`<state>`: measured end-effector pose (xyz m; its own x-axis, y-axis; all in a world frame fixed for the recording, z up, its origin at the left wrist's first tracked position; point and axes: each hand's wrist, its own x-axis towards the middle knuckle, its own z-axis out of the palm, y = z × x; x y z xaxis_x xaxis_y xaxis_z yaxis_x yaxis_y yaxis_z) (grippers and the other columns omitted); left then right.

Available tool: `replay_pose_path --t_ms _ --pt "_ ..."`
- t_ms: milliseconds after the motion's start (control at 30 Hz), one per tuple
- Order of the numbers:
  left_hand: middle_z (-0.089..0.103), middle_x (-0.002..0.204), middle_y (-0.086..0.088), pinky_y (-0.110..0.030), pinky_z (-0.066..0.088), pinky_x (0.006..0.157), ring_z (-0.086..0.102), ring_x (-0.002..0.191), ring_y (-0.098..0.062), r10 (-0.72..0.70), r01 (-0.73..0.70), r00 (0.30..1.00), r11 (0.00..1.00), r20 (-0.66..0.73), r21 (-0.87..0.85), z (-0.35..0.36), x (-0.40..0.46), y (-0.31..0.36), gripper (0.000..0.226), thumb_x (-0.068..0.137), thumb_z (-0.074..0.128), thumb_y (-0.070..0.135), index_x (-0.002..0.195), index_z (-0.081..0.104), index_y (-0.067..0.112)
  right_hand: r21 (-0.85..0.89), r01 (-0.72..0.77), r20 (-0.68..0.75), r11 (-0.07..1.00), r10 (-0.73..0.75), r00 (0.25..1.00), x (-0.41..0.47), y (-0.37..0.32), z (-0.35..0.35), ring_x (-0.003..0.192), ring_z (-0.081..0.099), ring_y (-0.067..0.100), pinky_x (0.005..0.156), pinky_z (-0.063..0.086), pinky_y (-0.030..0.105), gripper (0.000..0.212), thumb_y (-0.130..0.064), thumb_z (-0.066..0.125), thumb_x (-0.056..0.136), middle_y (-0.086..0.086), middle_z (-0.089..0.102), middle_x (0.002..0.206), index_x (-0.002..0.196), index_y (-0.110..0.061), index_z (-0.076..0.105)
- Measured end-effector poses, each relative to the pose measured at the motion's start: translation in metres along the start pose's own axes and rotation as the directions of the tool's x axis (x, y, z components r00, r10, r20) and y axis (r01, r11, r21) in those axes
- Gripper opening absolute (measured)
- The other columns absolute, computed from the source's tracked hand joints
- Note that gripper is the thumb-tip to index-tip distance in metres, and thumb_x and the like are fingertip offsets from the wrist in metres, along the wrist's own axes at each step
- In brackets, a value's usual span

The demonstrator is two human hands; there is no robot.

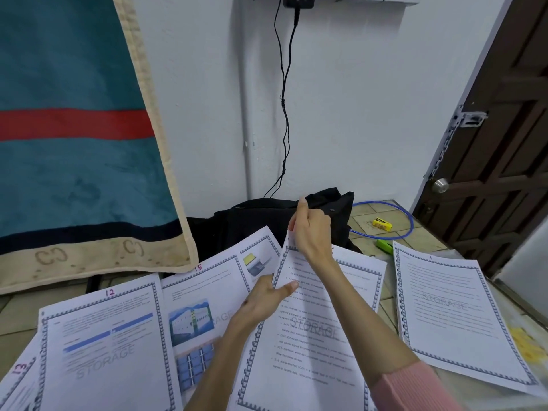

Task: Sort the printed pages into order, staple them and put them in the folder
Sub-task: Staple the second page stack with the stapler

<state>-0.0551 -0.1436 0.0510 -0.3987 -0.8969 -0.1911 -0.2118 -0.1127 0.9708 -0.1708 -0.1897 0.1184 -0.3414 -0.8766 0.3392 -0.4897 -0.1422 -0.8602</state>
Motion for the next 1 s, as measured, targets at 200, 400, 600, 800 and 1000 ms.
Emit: replay_pose_path --t_ms 200,400,600,800,1000 --pt "0.069 0.095 0.012 -0.021 0.054 0.08 0.066 0.088 -0.004 -0.023 0.025 0.999 0.997 -0.035 0.074 -0.003 0.001 -0.004 0.018 0.092 0.055 0.031 0.108 0.062 0.025 0.138 -0.002 -0.054 0.99 0.01 0.998 0.0 0.009 0.009 0.047 0.055 0.007 0.059 0.044 0.021 0.057 -0.024 0.031 0.096 -0.005 0.052 0.039 0.049 -0.011 0.062" --pt "0.071 0.101 0.004 -0.036 0.053 0.089 0.067 0.093 -0.013 -0.052 0.059 0.997 0.992 -0.06 0.113 -0.002 0.004 -0.009 0.031 0.089 0.058 0.038 0.115 0.061 0.019 0.124 -0.012 -0.08 0.992 0.022 0.997 0.003 0.007 0.012 0.051 0.057 0.016 0.064 0.046 0.029 0.064 -0.021 0.028 0.098 -0.003 0.052 0.039 0.045 -0.001 0.058" --pt "0.07 0.105 0.004 -0.037 0.053 0.09 0.066 0.096 -0.014 -0.049 0.059 0.997 0.986 -0.065 0.156 -0.001 0.006 -0.013 0.035 0.089 0.057 0.038 0.117 0.06 0.018 0.041 0.01 -0.099 0.999 -0.006 0.995 0.001 0.007 0.016 0.043 0.035 0.014 0.048 0.035 0.033 0.058 -0.03 0.038 0.094 0.008 0.04 0.041 0.045 0.001 0.036" --pt "0.069 0.108 0.006 -0.035 0.052 0.091 0.065 0.098 -0.014 -0.033 0.047 0.996 0.986 -0.085 0.162 0.007 0.006 -0.017 0.029 0.09 0.056 0.036 0.115 0.06 0.02 0.082 0.012 -0.109 0.997 -0.003 0.994 -0.001 0.006 0.016 0.037 0.021 0.012 0.04 0.024 0.018 0.062 -0.032 0.055 0.091 -0.003 0.021 0.038 0.042 -0.013 0.022" --pt "0.069 0.107 -0.002 -0.038 0.052 0.091 0.065 0.097 -0.019 -0.035 0.059 0.991 0.98 -0.131 0.188 0.012 0.007 -0.017 0.031 0.09 0.055 0.038 0.11 0.06 0.016 0.192 0.045 -0.227 0.98 -0.001 0.974 -0.003 0.009 0.018 0.034 0.022 0.012 0.039 0.019 0.018 0.063 -0.024 0.055 0.092 -0.008 0.018 0.032 0.041 -0.014 0.021"
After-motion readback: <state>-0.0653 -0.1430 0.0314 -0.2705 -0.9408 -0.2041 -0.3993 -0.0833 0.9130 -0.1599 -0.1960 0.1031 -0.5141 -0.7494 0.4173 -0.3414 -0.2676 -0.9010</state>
